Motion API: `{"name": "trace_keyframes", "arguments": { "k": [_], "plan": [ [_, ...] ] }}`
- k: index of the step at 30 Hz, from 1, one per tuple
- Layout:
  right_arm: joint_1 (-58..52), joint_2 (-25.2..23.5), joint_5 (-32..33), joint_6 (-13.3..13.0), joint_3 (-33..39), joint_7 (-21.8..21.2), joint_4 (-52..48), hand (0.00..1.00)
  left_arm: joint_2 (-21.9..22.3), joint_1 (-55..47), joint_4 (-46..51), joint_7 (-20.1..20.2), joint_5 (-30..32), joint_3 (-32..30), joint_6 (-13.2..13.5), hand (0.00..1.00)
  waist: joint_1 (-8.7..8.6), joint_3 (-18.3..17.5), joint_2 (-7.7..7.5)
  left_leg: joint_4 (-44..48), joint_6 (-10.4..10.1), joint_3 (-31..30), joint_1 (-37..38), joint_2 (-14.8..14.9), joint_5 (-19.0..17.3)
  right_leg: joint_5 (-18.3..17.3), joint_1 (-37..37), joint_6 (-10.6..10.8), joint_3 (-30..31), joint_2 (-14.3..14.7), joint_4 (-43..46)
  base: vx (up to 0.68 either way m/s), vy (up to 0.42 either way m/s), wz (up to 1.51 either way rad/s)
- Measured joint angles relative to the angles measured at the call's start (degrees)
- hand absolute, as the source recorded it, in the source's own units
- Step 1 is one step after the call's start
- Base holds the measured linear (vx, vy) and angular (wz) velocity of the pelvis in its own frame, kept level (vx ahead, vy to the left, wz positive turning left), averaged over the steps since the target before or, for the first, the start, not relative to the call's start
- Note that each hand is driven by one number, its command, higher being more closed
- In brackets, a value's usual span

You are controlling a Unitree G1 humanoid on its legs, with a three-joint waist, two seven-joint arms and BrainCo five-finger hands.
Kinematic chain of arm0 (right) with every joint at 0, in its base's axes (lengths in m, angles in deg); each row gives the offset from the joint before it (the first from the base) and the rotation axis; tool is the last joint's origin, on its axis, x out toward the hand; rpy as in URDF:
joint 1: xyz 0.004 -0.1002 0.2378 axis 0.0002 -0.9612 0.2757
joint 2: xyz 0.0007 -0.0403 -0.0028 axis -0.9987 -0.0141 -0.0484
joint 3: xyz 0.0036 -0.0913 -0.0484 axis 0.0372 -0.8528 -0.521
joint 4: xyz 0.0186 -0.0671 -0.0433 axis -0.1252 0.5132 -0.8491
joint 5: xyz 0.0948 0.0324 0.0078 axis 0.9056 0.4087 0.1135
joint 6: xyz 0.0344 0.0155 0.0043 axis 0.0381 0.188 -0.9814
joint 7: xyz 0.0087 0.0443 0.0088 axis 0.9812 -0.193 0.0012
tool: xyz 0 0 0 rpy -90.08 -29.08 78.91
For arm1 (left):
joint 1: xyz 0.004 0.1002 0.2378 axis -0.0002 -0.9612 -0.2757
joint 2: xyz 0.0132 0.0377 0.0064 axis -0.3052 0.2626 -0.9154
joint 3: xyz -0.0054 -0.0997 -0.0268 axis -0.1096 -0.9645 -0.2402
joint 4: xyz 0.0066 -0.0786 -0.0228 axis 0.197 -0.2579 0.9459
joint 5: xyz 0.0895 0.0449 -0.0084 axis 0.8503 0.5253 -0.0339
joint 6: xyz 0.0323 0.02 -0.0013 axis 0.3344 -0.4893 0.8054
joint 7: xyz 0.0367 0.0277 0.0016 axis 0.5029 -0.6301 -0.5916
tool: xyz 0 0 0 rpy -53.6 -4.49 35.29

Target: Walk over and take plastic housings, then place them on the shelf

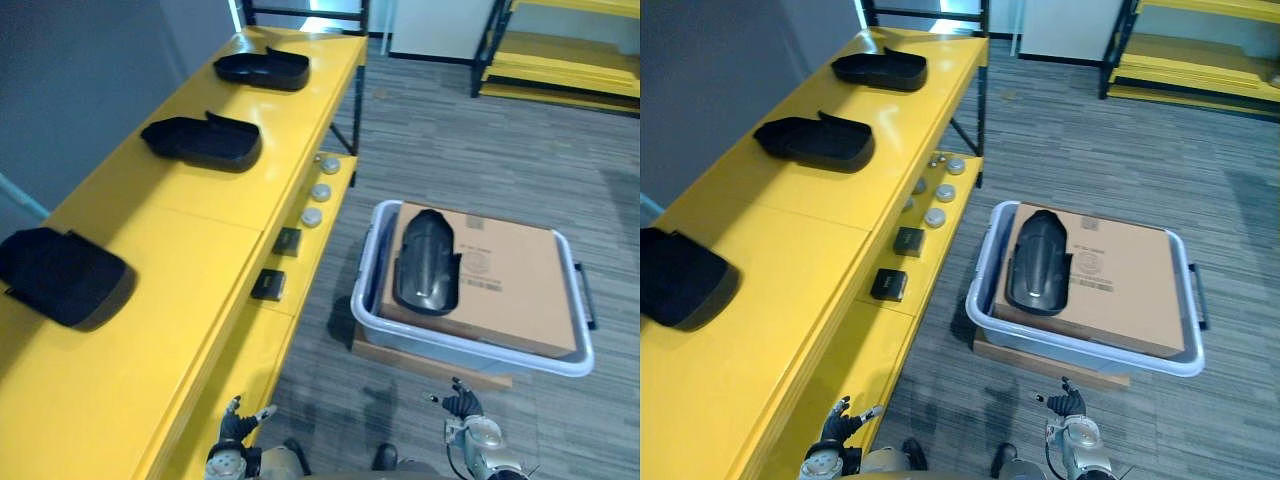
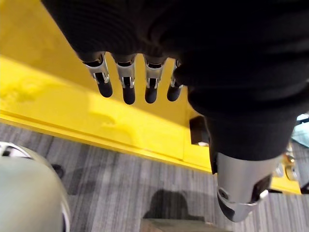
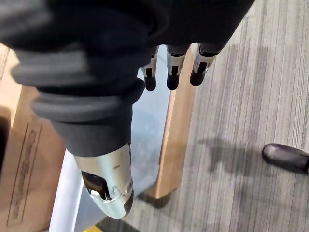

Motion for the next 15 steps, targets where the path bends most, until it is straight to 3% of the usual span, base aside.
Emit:
{"name": "trace_keyframes", "arguments": {
  "k": [1, 3, 5, 6, 10, 15],
  "plan": [
    [-0.3, 0.3, 0.3, 0.0, 0.0, 0.2, 0.0, 0.0, 0.4, 0.2, -0.4, 0.0, 0.0, 0.5, 0.0, 0.0, -0.05, 0.1, 0.18, 2.0, 0.1, -2.4, -0.3, -0.1, 0.1, 0.1, 0.6, -0.4, 1.4, 0.1, -0.2, 0.08, 0.003, -0.48],
    [-0.6, 0.2, 0.7, -0.1, 0.2, 0.9, -0.2, 0.0, 1.4, 0.1, -0.6, 0.0, -0.1, 0.6, -0.1, 0.0, 0.16, 0.6, -0.61, 2.1, -1.4, -10.2, -1.5, -3.2, -1.5, 0.4, 1.2, -1.0, 4.1, -0.7, -1.2, 0.07, 0.067, -0.6],
    [-0.2, 0.5, 1.8, -0.2, 0.7, 1.1, -0.2, 0.0, 1.8, -0.3, -0.6, 0.1, -0.5, 0.9, -0.1, 0.0, 0.31, 1.0, 0.84, -4.8, -1.6, -19.8, -0.3, -8.6, -1.1, 0.9, 0.8, -0.6, 7.0, -0.8, -1.2, 0.04, 0.153, -0.79],
    [-0.3, -0.1, 2.3, -0.2, 0.7, 1.4, -0.2, 0.0, 1.0, -0.3, -0.6, 0.1, -0.6, 0.8, -0.2, 0.0, 0.26, 0.9, 1.1, -6.2, 0.3, -19.4, 1.3, -9.1, -0.6, 1.9, 0.9, 0.5, 9.3, -0.4, -2.3, 0.05, 0.122, -0.72],
    [-0.7, -1.9, 3.3, -0.2, 0.9, 1.3, -0.3, 0.0, -0.4, 0.9, -0.6, 0.1, -1.1, 0.7, -0.2, 0.0, 0.12, 1.7, -0.58, -6.2, 0.6, -17.4, 1.3, -10.3, -0.8, 4.3, 0.9, 1.4, 11.8, -1.5, -5.2, 0.02, 0.104, -0.45],
    [-1.8, -2.1, 6.7, -0.5, 6.8, 3.4, -4.7, 0.0, -1.3, 0.9, -0.6, -0.1, -1.7, -0.2, -0.3, 0.0, -0.07, 1.4, -0.88, -8.5, 0.7, -15.1, 4.7, -12.2, -0.8, 5.9, 1.6, 2.4, 15.5, -2.6, -7.3, -0.02, 0.086, -0.38]
  ]
}}
